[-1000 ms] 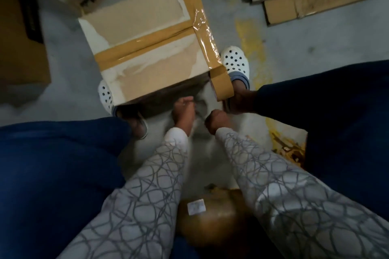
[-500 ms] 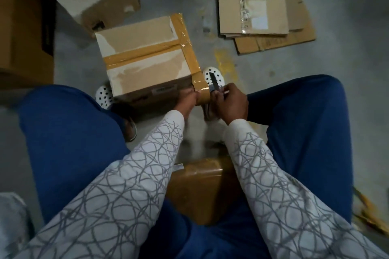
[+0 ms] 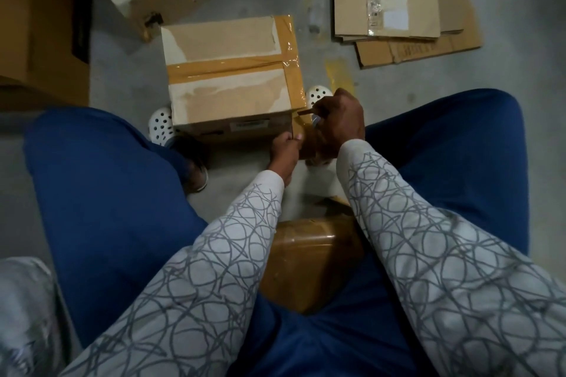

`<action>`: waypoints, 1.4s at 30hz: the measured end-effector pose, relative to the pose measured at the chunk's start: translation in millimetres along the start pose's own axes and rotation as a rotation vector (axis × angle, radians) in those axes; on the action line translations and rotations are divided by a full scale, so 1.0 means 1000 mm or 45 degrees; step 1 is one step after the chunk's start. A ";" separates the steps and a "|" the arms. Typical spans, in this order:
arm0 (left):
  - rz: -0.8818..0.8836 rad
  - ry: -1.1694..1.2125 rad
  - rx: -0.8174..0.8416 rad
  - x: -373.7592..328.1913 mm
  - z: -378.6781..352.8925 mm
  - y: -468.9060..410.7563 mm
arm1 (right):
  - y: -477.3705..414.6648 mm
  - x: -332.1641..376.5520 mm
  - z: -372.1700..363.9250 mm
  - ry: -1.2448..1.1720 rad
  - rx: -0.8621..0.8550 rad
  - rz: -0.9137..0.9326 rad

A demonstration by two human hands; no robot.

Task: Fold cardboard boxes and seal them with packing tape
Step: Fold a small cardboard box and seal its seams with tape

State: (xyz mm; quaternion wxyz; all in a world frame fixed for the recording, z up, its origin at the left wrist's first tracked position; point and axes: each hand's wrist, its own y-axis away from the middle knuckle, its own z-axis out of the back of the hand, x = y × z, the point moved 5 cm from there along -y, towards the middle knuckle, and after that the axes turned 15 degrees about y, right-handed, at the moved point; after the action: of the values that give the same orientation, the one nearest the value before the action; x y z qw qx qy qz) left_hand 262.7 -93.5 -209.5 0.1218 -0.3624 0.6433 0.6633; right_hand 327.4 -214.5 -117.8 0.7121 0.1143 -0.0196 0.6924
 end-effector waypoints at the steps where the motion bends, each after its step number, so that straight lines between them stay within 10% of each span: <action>1: 0.023 0.046 0.004 0.003 -0.002 0.000 | 0.001 -0.001 -0.002 0.017 0.008 0.004; 13: 0.057 0.012 0.017 0.005 -0.007 0.010 | 0.013 0.004 -0.030 0.248 0.149 0.141; 24: 0.037 -0.204 -0.011 0.001 -0.006 0.021 | 0.052 -0.030 -0.036 -0.474 0.156 -0.903; 31: 0.085 -0.134 -0.013 0.003 0.000 0.022 | 0.028 0.004 -0.029 -0.010 0.054 -0.009; 35: 0.093 -0.281 -0.016 0.001 0.006 0.020 | 0.029 -0.015 -0.047 0.163 0.542 -0.323; 42: 0.161 -0.157 -0.024 0.001 0.006 0.020 | 0.054 -0.007 -0.042 -0.745 0.443 -0.980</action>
State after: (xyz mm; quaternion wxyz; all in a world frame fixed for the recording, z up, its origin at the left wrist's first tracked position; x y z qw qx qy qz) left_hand 247.0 -91.1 -195.3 0.1157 -0.2807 0.6498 0.6968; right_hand 268.6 -212.3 -152.8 0.8506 0.4189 -0.0590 0.3122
